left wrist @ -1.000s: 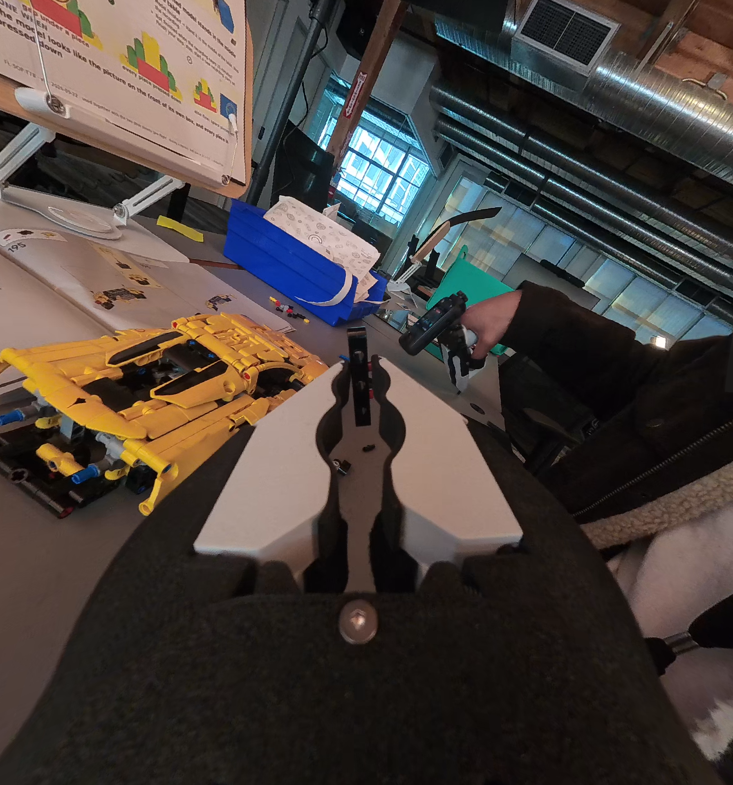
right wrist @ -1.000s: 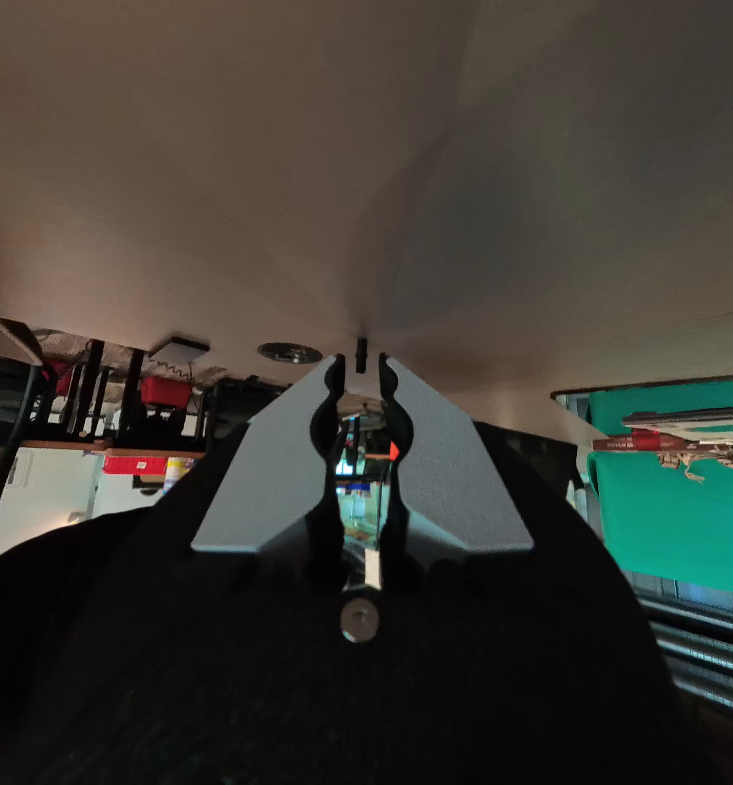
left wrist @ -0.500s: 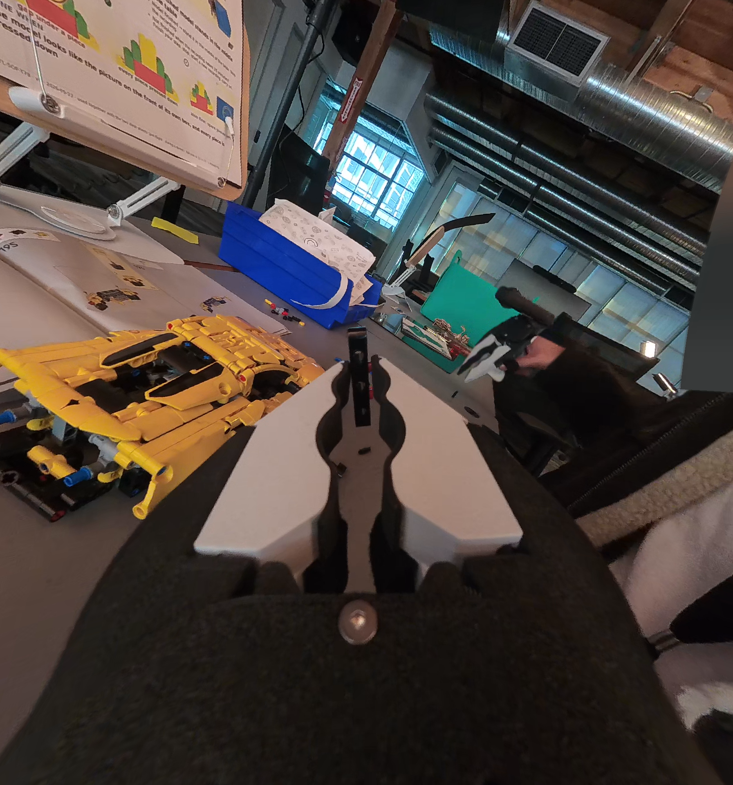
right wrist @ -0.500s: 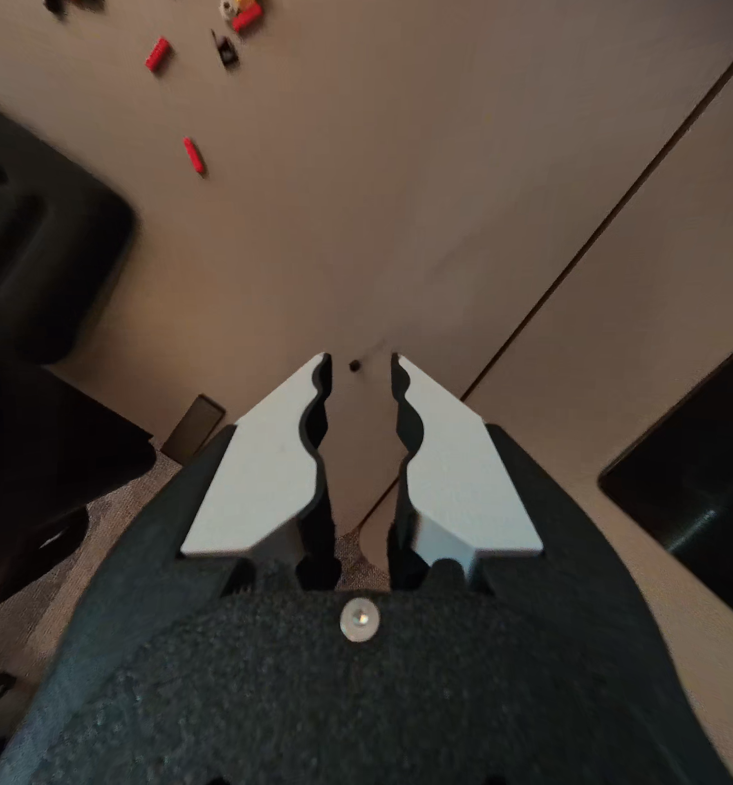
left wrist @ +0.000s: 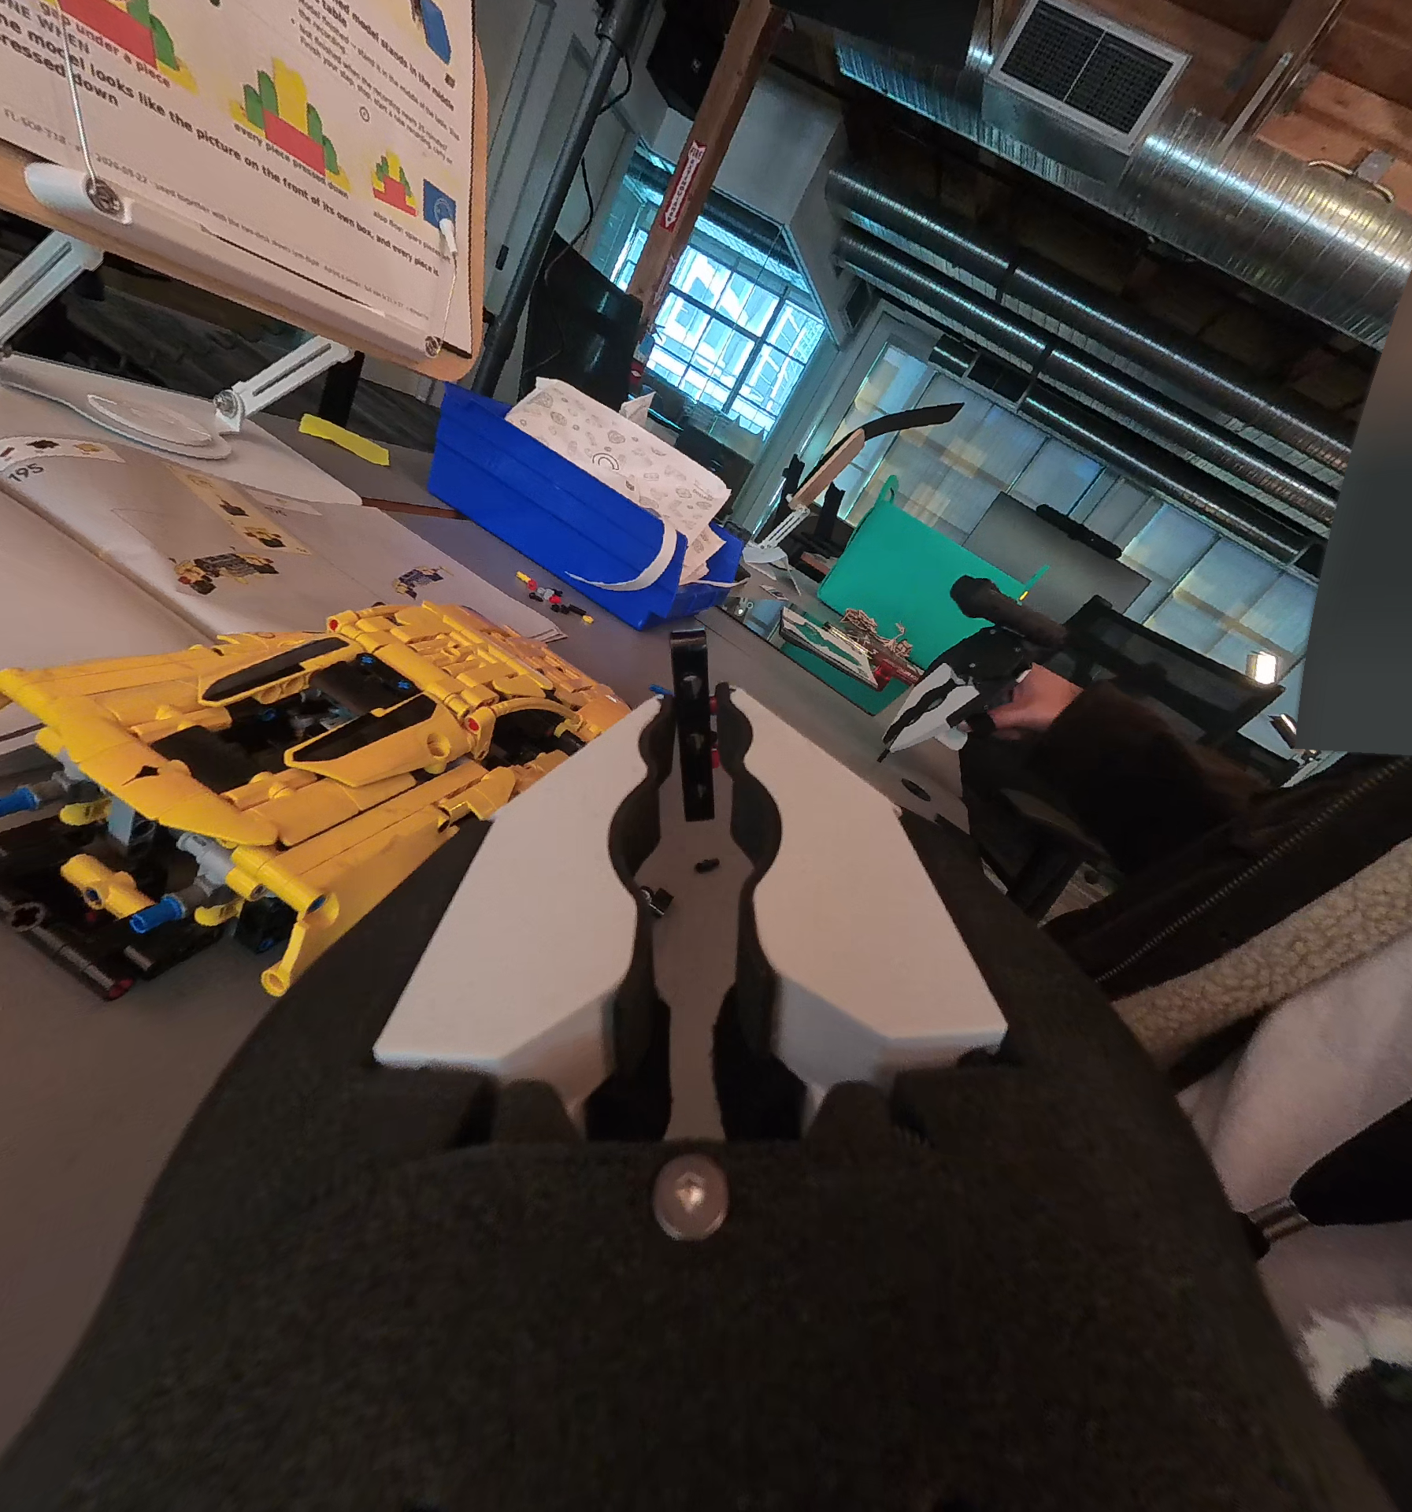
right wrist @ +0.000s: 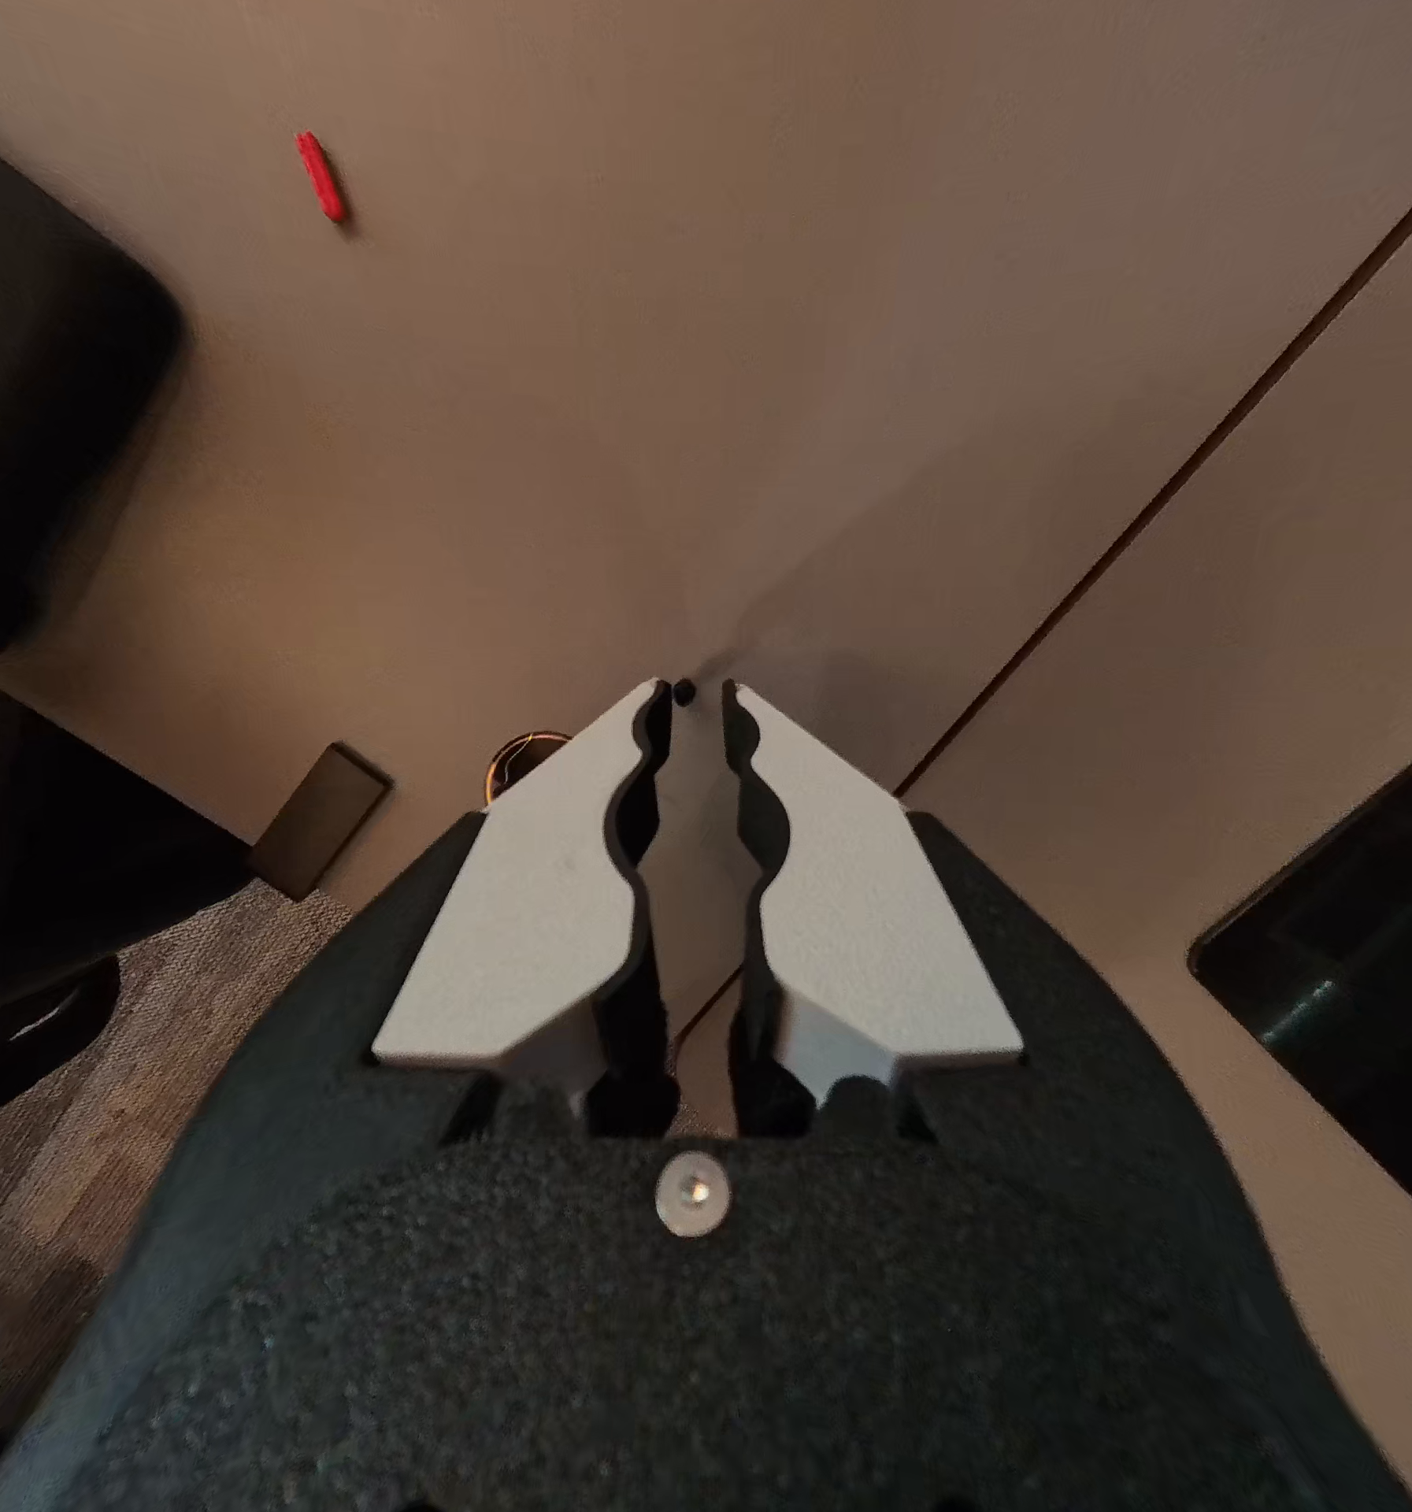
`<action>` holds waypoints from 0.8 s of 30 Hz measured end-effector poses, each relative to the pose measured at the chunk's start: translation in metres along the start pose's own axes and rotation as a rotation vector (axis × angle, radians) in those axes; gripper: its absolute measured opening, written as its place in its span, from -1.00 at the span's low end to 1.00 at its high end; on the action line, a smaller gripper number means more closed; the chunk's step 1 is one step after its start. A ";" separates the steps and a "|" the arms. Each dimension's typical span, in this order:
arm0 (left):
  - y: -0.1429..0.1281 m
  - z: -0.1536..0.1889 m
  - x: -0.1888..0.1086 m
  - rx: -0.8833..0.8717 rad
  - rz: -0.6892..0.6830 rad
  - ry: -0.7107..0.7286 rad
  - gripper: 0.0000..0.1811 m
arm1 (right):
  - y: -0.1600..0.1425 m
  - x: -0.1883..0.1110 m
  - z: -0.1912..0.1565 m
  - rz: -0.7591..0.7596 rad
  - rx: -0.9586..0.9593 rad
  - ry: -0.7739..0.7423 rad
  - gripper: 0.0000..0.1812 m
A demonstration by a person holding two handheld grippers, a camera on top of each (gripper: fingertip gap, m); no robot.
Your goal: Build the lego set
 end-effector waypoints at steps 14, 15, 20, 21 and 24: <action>-0.001 0.001 0.000 0.002 -0.004 -0.002 -0.90 | -0.001 0.007 -0.003 -0.018 -0.012 0.020 -0.96; -0.001 0.001 0.001 0.003 -0.005 -0.002 -0.90 | 0.000 0.007 -0.003 -0.016 -0.013 0.020 -0.96; -0.001 0.001 0.001 0.004 -0.005 -0.002 -0.90 | 0.001 0.008 -0.003 -0.019 -0.021 0.020 -0.96; -0.001 0.001 0.001 0.004 -0.005 -0.002 -0.90 | 0.001 0.008 -0.003 -0.023 -0.025 0.015 -0.96; -0.001 0.001 0.001 0.003 -0.005 -0.003 -0.90 | 0.001 0.007 -0.003 -0.030 -0.032 0.010 -0.96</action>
Point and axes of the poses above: each gripper's, where its closed fingertips meet, x out along the fingers, y out of its top, z = x × y across the jaws, the point moved 7 cm from there along -x, back along the fingers, and after that the axes turned 5 degrees about -y, right-handed, at the moved point
